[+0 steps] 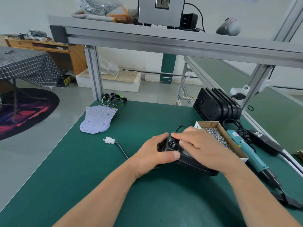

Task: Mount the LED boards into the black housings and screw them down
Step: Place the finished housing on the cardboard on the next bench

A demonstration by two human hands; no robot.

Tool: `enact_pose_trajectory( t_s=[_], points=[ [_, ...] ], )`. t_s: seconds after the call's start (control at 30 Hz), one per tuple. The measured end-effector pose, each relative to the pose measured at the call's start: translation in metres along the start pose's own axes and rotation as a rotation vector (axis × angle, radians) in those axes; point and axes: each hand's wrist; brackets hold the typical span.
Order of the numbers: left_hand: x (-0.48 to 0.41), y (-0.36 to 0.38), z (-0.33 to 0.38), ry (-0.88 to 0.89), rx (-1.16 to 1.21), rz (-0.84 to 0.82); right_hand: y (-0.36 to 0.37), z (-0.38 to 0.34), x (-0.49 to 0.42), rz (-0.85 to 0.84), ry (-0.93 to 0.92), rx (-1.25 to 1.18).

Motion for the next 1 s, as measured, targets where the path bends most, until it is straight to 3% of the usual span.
enact_pose_trajectory(
  t_s=[0.13, 0.2, 0.37, 0.43, 0.53, 0.6, 0.7, 0.8, 1.0],
  points=[
    [-0.002, -0.001, -0.005, -0.051, 0.053, 0.020, -0.009, -0.004, 0.017, -0.041, 0.162, -0.067],
    [-0.003, -0.001, -0.004, -0.040, 0.076, 0.013, -0.011, -0.007, 0.023, -0.024, 0.129, -0.073],
    [-0.001, 0.000, -0.006, -0.045, 0.229, 0.033, -0.008, -0.019, 0.025, -0.084, -0.006, 0.180],
    [-0.001, 0.001, -0.008, -0.074, 0.327, 0.051, -0.007, -0.017, 0.023, -0.051, -0.014, 0.257],
    [-0.005, 0.005, -0.010, -0.163, 0.451, 0.096, -0.012, -0.008, 0.020, 0.076, 0.114, 0.229],
    [-0.006, 0.006, -0.009, -0.140, 0.276, 0.139, -0.017, -0.002, 0.020, 0.176, 0.205, 0.106],
    [-0.003, 0.009, -0.006, -0.003, -0.237, 0.130, -0.023, 0.007, 0.021, 0.379, 0.448, -0.356],
    [-0.003, 0.021, -0.008, 0.145, -0.596, 0.088, -0.022, 0.014, 0.019, 0.512, 0.690, -0.808],
    [-0.004, 0.026, -0.004, 0.249, -0.970, 0.277, -0.013, 0.026, 0.017, 0.595, 0.990, -1.185]
  ],
)
Point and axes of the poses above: each hand's wrist, its own x-axis away from the middle knuckle, its own y-axis out of the palm, z = x × y, and after that the axes turned 13 degrees about z, right-handed
